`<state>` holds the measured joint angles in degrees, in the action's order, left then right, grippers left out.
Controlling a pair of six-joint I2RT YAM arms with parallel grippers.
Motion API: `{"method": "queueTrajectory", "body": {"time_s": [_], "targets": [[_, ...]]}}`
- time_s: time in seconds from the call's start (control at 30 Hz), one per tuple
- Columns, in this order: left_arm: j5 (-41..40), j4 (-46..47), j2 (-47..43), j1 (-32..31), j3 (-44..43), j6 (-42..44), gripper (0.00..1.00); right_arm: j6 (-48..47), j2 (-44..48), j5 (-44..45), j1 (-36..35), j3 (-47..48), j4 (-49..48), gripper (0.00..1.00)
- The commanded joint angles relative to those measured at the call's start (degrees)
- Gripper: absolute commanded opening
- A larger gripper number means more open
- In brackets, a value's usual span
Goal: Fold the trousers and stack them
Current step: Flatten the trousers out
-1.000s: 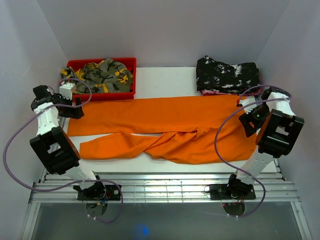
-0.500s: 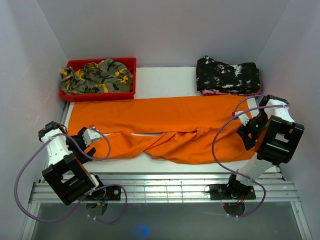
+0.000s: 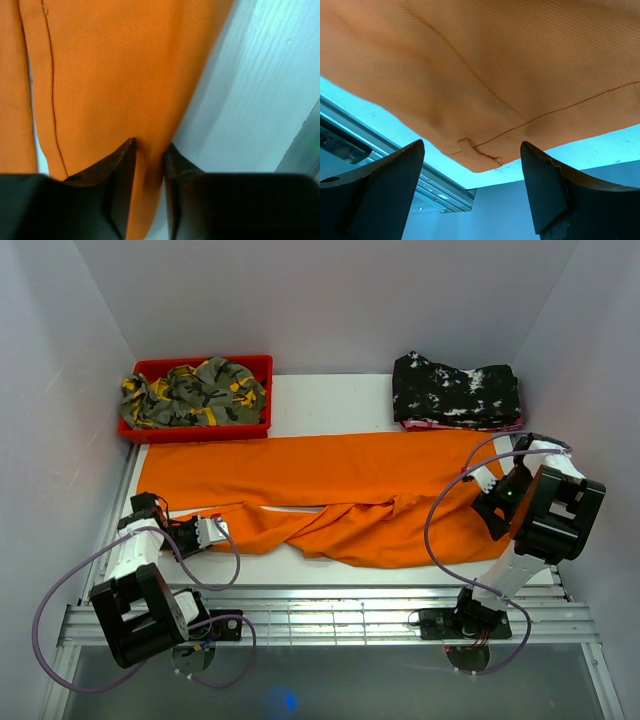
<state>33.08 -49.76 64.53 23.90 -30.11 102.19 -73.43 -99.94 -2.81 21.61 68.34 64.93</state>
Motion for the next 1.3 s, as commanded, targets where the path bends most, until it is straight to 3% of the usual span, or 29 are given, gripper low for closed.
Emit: {"method": "queueTrajectory", "body": {"time_s": [0.0, 0.03, 0.07, 0.13, 0.2, 0.27, 0.3, 0.37, 0.43, 0.6, 0.77, 0.87, 1.0, 1.1, 1.13, 1.17, 1.27], "targets": [[3.1, -1.1, 2.0, -0.3, -7.0, -2.4, 0.35, 2.0, -2.4, 4.8, -0.1, -1.3, -6.2, 0.82], [4.4, -4.4, 2.8, -0.2, -9.9, -1.9, 0.28, 3.1, -3.0, 5.2, -0.2, -1.3, -6.9, 0.82], [6.0, -12.0, 4.8, -0.2, -13.1, -1.6, 0.14, 3.8, -3.6, 5.8, -0.2, -0.6, -7.7, 0.81], [10.7, -19.6, 6.7, -0.3, -23.6, -1.4, 0.0, 5.0, -5.3, 6.1, -0.1, 0.4, -8.6, 0.81], [12.4, -28.3, 10.2, -0.2, -30.2, -2.2, 0.0, 6.1, -6.4, 6.4, -0.2, 2.1, -8.8, 0.8], [13.1, -30.7, 13.5, -0.1, -40.1, -11.4, 0.0, 6.5, -6.8, 6.6, -0.2, 3.4, -8.5, 0.79], [12.7, -30.8, 17.9, 0.2, -43.2, -21.5, 0.0, 6.7, -7.1, 6.6, -0.2, 4.5, -8.2, 0.79], [12.4, -30.8, 21.9, 1.1, -50.3, -28.2, 0.0, 6.6, -7.3, 6.9, -0.2, 5.3, -8.2, 0.79], [12.6, -30.8, 28.8, 1.5, -53.1, -34.1, 0.0, 6.6, -7.8, 7.4, -0.2, 6.2, -8.1, 0.79], [15.6, -30.6, 48.7, 2.4, -62.0, -63.7, 0.0, 7.0, -9.0, 8.8, -0.2, 7.1, -9.1, 0.79], [19.2, -25.0, 56.6, 5.5, -63.3, -84.6, 0.0, 7.0, -9.0, 9.7, -0.2, 7.0, -9.7, 0.79], [21.7, -25.9, 59.1, 7.5, -63.1, -88.9, 0.0, 7.0, -9.0, 9.5, -0.2, 6.7, -9.9, 0.79], [17.7, -18.9, 54.8, 9.3, -64.7, -89.5, 0.26, 7.0, -8.8, 8.4, -0.2, 6.6, -9.7, 0.79], [12.9, -16.5, 52.3, 9.6, -70.6, -86.0, 0.43, 6.8, -8.3, 8.1, -0.2, 6.1, -9.5, 0.79], [10.1, -16.3, 51.3, 9.5, -73.8, -83.1, 0.86, 6.7, -8.2, 8.1, -0.2, 5.9, -9.6, 0.79], [8.6, -15.4, 50.6, 9.5, -74.7, -82.1, 0.98, 6.6, -8.1, 8.0, -0.2, 5.9, -9.6, 0.79], [5.4, -9.8, 45.2, 9.5, -74.2, -73.7, 0.98, 6.5, -8.0, 7.6, -0.2, 6.3, -9.0, 0.79]]}}
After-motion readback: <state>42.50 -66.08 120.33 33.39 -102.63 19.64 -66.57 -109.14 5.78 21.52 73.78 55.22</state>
